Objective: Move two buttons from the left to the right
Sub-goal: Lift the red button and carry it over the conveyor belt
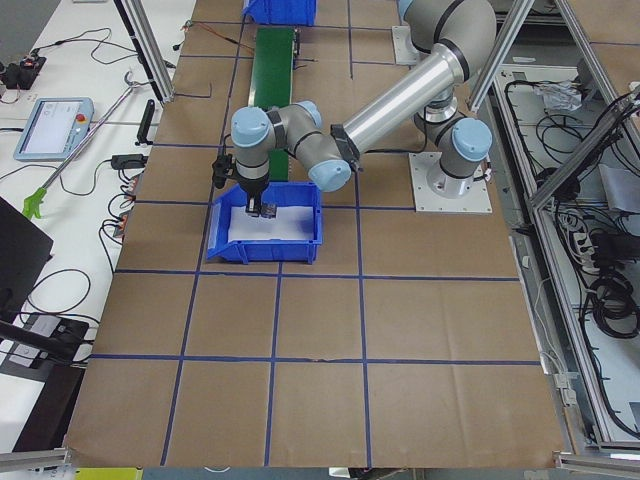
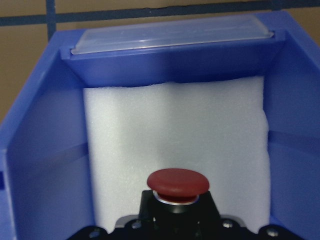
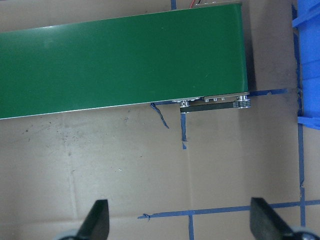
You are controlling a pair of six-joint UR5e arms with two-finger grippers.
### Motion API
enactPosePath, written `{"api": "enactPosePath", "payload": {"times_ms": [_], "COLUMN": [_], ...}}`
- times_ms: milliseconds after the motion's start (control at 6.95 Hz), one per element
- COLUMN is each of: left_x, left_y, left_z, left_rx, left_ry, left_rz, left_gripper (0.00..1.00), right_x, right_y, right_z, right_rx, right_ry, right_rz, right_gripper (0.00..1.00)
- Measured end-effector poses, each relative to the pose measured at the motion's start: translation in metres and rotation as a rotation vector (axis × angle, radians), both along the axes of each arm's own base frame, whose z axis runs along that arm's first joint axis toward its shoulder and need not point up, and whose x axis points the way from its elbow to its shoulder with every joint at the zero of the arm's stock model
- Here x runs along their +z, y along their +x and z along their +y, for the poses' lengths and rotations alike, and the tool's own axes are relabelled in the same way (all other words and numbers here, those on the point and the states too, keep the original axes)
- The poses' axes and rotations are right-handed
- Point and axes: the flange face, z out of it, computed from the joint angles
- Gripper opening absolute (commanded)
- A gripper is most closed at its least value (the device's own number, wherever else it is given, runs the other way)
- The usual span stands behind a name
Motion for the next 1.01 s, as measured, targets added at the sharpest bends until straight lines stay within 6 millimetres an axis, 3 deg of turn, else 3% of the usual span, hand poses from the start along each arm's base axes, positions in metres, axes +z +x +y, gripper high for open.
{"api": "enactPosePath", "payload": {"times_ms": [288,432,1008], "left_x": [0.034,0.042,0.057], "left_y": [-0.007,-0.023,-0.144], "left_z": [-0.001,-0.005,-0.017], "left_rx": [-0.005,-0.012,0.000], "left_ry": [0.034,0.033,0.016], "left_rz": [-0.011,-0.014,-0.010], "left_gripper": [0.10,0.10,0.10], "right_x": [0.000,0.000,0.002], "right_y": [0.000,0.000,0.000], "right_z": [0.000,0.000,0.001], "right_rx": [0.000,0.000,0.000], "right_ry": [-0.001,-0.001,-0.004], "right_rz": [0.000,0.000,-0.001], "right_gripper": [1.00,1.00,1.00]}}
